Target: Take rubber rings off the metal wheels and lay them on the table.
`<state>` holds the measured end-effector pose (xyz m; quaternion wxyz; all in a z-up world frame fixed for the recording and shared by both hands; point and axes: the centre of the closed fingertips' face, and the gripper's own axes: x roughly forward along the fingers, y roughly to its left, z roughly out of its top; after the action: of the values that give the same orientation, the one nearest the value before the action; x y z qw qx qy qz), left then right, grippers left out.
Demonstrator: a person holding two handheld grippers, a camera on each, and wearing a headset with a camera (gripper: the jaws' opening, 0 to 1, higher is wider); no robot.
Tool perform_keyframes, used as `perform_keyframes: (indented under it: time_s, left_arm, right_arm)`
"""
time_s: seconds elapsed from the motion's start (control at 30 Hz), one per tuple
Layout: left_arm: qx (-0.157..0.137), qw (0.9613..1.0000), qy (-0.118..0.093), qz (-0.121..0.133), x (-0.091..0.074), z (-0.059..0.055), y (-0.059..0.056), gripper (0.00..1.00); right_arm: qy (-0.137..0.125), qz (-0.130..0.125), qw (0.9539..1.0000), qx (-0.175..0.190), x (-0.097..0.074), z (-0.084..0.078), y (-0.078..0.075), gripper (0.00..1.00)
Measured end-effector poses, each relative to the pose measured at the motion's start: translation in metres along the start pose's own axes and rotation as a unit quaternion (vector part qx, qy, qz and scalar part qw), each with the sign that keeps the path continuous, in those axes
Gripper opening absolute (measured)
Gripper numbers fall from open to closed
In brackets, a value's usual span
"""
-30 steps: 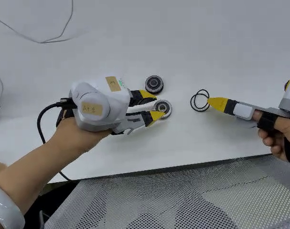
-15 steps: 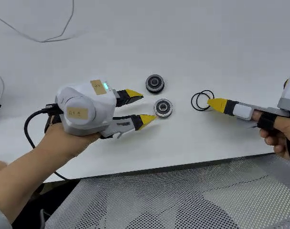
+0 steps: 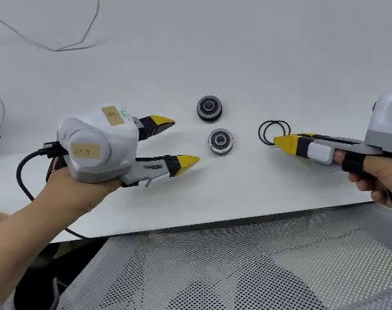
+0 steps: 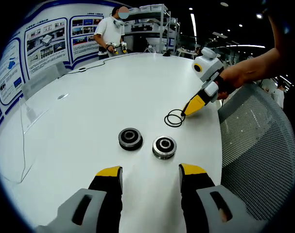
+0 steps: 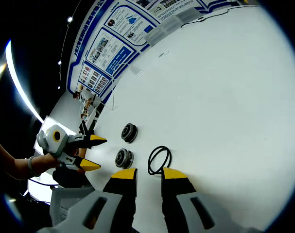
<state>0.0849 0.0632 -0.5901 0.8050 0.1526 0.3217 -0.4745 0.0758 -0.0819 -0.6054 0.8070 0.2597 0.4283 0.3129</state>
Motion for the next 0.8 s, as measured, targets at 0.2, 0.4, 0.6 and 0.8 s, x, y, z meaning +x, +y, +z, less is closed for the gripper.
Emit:
perform_keyframes:
  time_s: [0.2, 0.4, 0.6, 0.8]
  left_arm:
    - [-0.007, 1.0, -0.001, 0.004, -0.005, -0.005, 0.002, 0.52]
    - [-0.017, 0.9998, -0.004, 0.01, -0.01, -0.01, 0.005, 0.53]
    - [-0.023, 0.9996, -0.002, 0.015, -0.012, -0.013, 0.007, 0.55]
    - [-0.025, 0.9996, -0.004, 0.015, -0.013, -0.013, 0.005, 0.55]
  right_arm:
    - [0.013, -0.009, 0.9994, -0.032, 0.003, 0.0, 0.002, 0.22]
    - [0.046, -0.026, 0.9945, -0.091, 0.005, -0.006, 0.002, 0.24]
    - [0.081, -0.052, 0.9792, -0.178, 0.005, -0.006, 0.001, 0.27]
    - [0.142, -0.079, 0.9376, -0.307, 0.005, -0.013, -0.002, 0.29]
